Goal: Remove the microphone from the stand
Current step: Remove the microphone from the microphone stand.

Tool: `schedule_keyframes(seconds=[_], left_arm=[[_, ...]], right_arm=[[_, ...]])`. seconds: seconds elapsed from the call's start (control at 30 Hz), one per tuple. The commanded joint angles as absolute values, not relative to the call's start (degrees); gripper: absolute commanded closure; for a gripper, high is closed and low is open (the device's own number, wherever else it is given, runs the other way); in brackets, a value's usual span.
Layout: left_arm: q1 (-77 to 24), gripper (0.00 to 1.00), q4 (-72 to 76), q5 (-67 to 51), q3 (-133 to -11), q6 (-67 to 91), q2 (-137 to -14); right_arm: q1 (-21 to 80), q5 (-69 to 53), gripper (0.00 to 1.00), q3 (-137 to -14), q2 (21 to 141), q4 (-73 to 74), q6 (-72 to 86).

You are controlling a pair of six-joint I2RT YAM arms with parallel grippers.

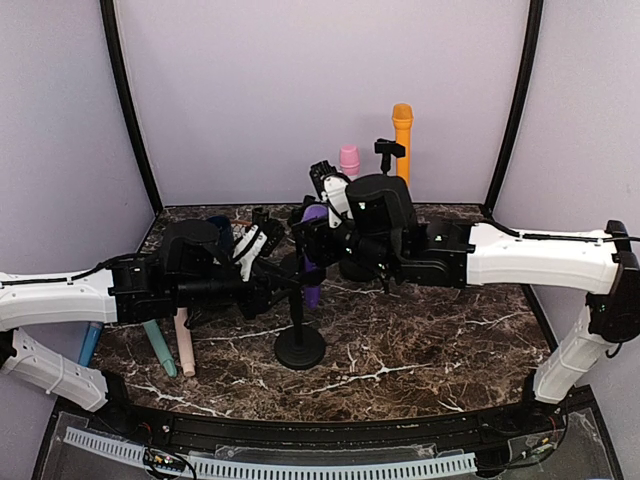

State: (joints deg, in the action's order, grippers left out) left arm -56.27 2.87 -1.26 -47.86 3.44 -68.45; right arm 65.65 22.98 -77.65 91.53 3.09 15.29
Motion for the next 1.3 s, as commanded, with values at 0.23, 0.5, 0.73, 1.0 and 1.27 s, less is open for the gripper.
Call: schedule_keyframes(seconds=[0.23,0.5,0.73,1.0,1.27], left_arm=[[-56.2,0.97,0.3,8.4,-44.3,1.7,-64.6],[-51.3,0.97,2.4,10.9,-40.6,-1.1,-61.6],[-44.6,0.98,4.3,11.9,-40.3,-4.0,-62.1],[-41.1,1.00,0.4,13.2,-43.4,-5.1,-63.9],[-39.7,1.00,-3.2,13.1,-44.8,-4.6,-64.3]], right_arm=[[64.0,31.0,0.61,-78.6,83.8,2.9,16.5],[60.6,31.4,0.62,-75.0,77.0,2.7,17.8],[60.0,31.2,0.63,-72.5,74.8,2.6,19.4],[59.9,31.1,0.63,-71.5,74.5,2.6,20.2],[59.9,30.9,0.63,-71.4,74.4,2.6,20.5]])
